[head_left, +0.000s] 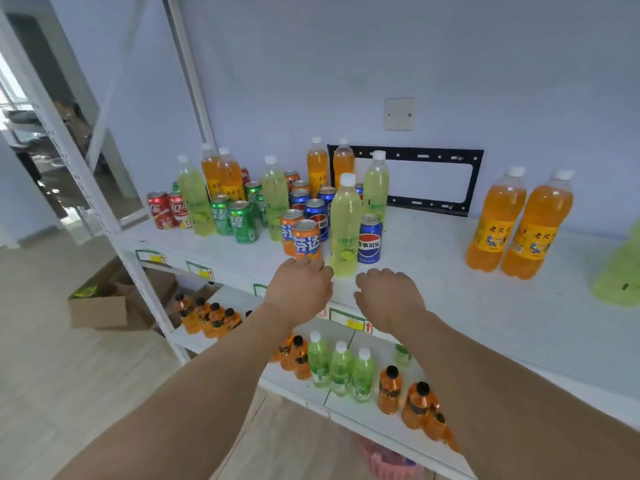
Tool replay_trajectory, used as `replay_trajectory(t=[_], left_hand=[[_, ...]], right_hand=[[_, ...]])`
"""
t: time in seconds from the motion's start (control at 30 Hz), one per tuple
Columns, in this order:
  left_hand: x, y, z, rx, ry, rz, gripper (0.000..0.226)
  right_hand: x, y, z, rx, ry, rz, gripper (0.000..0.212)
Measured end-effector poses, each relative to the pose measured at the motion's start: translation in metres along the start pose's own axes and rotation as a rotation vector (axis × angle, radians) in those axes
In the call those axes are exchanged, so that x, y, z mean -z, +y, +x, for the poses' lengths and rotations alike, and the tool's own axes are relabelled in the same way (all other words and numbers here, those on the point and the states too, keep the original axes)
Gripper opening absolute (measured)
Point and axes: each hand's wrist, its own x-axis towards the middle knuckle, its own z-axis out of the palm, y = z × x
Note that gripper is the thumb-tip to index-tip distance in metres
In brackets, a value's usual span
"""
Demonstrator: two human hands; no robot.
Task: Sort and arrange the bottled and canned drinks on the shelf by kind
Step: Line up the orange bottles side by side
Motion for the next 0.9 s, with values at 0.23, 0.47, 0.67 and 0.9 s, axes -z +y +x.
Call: replay_trajectory(t=[0.23,0.47,0.67,0.9], left_hand=[[-0.027,-0.068,0.022,0.209,0.128,-0.139,0.016],[-0.067,-0.129,0.069,0.698,0.175,-0.582,0.068],[-0.099,-0.167,0.099,0.869,0.191,-0.986,0.095],[-0.138,-0.206,0.134,0.969,-0.022,-1.233,0.090]], right_hand=[[0.005,-0.023,0.073,-0.486,0.350,0.582,0.073],[-0.011,-0.035,0.140,-0.731,0.442,0.947,0.100],[-0.021,-0.046,0.156,-0.879,0.403,1.026,0.080],[-0.029,-0.046,0.163,-0.918,0.354,1.047,0.082]])
